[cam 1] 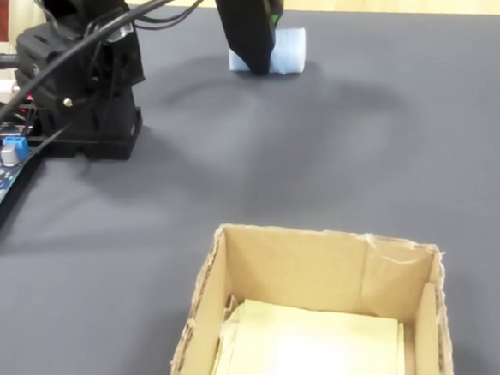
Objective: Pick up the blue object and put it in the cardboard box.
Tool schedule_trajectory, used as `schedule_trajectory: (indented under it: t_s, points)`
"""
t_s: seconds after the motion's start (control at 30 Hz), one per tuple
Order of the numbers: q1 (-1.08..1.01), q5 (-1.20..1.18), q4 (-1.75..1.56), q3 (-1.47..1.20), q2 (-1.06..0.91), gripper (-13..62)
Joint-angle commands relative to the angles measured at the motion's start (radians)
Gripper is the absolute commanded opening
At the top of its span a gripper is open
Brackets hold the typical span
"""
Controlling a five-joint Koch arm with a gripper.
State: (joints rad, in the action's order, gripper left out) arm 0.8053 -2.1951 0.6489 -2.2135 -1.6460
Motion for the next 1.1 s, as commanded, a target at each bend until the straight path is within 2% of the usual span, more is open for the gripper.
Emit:
schedule_trajectory:
  t_s: [0.0, 0.13, 0.27, 0.47, 0.6, 1.07]
  points:
    - [-0.026, 0.020, -0.061, 0.057, -0.058, 10.0]
    - [-0.103, 0.072, -0.120, 0.060, -0.100, 10.0]
    - [-0.285, 0.236, -0.334, 0.040, -0.184, 10.0]
    - [-0.439, 0.420, -0.388, 0.015, -0.261, 10.0]
    - [-0.615, 0.540, -0.492, -0.048, -0.327, 10.0]
    - [-1.092, 0.910, -0.807, -0.097, -0.390, 10.0]
